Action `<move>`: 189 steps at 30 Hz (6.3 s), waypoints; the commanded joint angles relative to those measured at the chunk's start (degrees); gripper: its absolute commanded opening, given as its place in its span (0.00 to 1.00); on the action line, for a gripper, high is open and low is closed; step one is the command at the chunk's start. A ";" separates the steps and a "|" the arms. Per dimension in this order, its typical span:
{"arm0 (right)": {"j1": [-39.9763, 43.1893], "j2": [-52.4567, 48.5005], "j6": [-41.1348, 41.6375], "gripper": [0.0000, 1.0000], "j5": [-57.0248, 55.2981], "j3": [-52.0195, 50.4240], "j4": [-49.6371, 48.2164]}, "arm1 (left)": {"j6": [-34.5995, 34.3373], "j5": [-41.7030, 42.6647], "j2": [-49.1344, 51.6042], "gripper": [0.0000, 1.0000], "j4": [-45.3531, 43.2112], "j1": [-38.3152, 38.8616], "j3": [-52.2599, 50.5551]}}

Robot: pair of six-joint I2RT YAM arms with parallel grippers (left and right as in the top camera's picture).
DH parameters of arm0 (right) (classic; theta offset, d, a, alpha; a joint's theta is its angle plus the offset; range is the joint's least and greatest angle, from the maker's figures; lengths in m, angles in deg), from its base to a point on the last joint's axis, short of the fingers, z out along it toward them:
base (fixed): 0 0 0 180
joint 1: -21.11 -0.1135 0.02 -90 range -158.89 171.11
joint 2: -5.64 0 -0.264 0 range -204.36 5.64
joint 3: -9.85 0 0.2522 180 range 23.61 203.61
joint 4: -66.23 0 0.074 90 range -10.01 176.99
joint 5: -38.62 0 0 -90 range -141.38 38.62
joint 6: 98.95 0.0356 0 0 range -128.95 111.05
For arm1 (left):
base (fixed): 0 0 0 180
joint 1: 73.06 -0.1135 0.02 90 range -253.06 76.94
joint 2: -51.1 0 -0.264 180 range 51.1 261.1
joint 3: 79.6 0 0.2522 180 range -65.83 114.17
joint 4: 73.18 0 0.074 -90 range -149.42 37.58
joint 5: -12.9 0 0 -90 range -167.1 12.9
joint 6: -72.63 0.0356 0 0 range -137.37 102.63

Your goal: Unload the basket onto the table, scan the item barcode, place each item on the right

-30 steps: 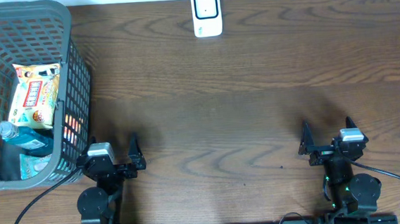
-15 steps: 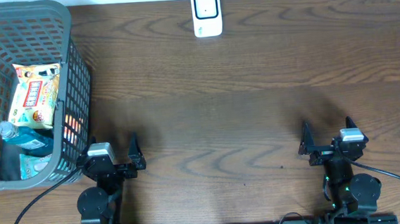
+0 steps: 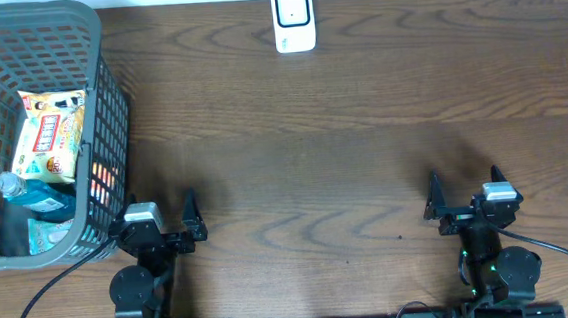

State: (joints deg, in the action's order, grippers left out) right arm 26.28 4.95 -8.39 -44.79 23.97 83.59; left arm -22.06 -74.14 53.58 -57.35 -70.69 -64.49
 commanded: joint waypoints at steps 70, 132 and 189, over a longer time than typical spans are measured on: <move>-0.35 0.31 -0.85 0.99 -0.63 -0.04 0.22 | -35.85 -7.43 107.14 0.40 71.01 -37.66 96.24; -0.35 0.31 -0.87 0.99 -0.61 -0.04 0.22 | -85.81 -5.60 115.19 0.19 68.61 27.12 105.70; -0.35 0.31 -0.85 0.99 -0.61 -0.04 0.22 | -42.88 -4.85 107.73 0.98 70.73 -36.44 100.21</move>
State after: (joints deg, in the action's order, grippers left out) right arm 26.19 4.95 -8.42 -45.22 23.97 83.61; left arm -67.81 -80.63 158.13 13.95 -106.86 35.88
